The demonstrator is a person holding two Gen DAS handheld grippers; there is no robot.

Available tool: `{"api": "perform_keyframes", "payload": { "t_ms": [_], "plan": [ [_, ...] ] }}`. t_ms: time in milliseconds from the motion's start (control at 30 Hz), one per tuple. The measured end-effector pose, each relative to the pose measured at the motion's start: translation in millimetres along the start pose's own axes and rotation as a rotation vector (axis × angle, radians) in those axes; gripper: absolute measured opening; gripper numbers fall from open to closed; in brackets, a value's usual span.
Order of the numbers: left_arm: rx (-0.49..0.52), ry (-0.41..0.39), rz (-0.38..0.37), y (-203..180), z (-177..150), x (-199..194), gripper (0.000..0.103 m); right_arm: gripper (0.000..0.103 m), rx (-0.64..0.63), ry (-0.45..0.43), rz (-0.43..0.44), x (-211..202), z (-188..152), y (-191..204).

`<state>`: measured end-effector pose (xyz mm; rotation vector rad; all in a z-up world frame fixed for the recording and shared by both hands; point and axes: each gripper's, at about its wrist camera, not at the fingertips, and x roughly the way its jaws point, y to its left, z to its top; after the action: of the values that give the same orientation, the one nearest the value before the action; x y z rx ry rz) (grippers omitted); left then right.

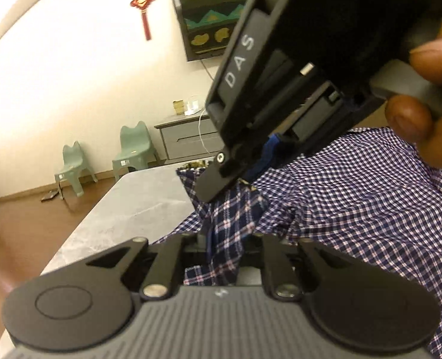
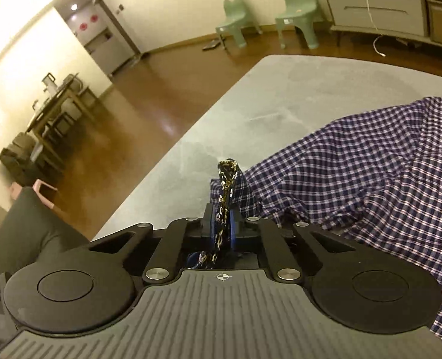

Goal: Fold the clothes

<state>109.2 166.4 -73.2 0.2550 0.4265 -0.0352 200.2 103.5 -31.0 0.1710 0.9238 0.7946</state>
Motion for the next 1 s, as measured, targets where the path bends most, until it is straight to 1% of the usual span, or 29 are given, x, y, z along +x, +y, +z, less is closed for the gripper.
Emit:
{"api": "perform_keyframes", "payload": {
  "t_ms": [200,267,300,333,400,500,567,633,667,733,800,900,1000],
  "plan": [
    [0.033,0.001,-0.001,-19.3,3.7,-7.9,0.024,0.003,0.037,-0.078,-0.014,-28.9,-6.9,-13.4],
    [0.031,0.005,-0.01,-22.2,3.5,-12.8,0.034,0.002,0.043,-0.114,-0.03,-43.6,-7.2,-17.8],
    [0.028,0.01,-0.016,-23.3,2.3,-15.2,0.036,0.002,0.047,-0.133,-0.039,-52.6,-7.0,-21.8],
    [0.023,0.018,-0.024,-24.3,1.1,-17.5,0.039,0.002,0.055,-0.153,-0.05,-63.2,-6.5,-28.3],
    [0.012,0.037,-0.036,-25.5,0.5,-20.7,0.039,0.002,0.075,-0.195,-0.073,-85.3,-5.2,-43.1],
    [-0.033,0.073,-0.053,-23.8,-1.5,-29.2,0.04,0.002,0.128,-0.283,-0.113,-136.2,-9.5,-76.3],
    [-0.078,0.095,-0.084,-21.3,-8.5,-40.9,0.041,0.002,0.174,-0.356,-0.15,-178.0,-18.1,-103.0],
    [-0.124,0.118,-0.117,-19.6,-16.4,-54.1,0.043,0.002,0.219,-0.429,-0.199,-221.2,-33.7,-129.8],
    [-0.131,0.131,-0.127,-22.1,-21.8,-61.3,0.044,0.002,0.246,-0.465,-0.23,-244.5,-45.7,-145.0],
    [-0.129,0.16,-0.133,-28.3,-32.7,-74.0,0.044,0.002,0.308,-0.533,-0.295,-287.7,-73.8,-175.0],
    [-0.125,0.187,-0.125,-33.0,-41.7,-82.5,0.044,0.002,0.353,-0.535,-0.312,-296.0,-100.7,-194.1],
    [-0.116,0.22,-0.09,-41.5,-47.4,-88.8,0.044,0.002,0.416,-0.524,-0.324,-301.6,-139.7,-220.3],
    [-0.131,0.263,-0.054,-44.8,-53.7,-92.4,0.044,0.002,0.478,-0.512,-0.337,-307.2,-178.7,-246.6]
  ]
}}
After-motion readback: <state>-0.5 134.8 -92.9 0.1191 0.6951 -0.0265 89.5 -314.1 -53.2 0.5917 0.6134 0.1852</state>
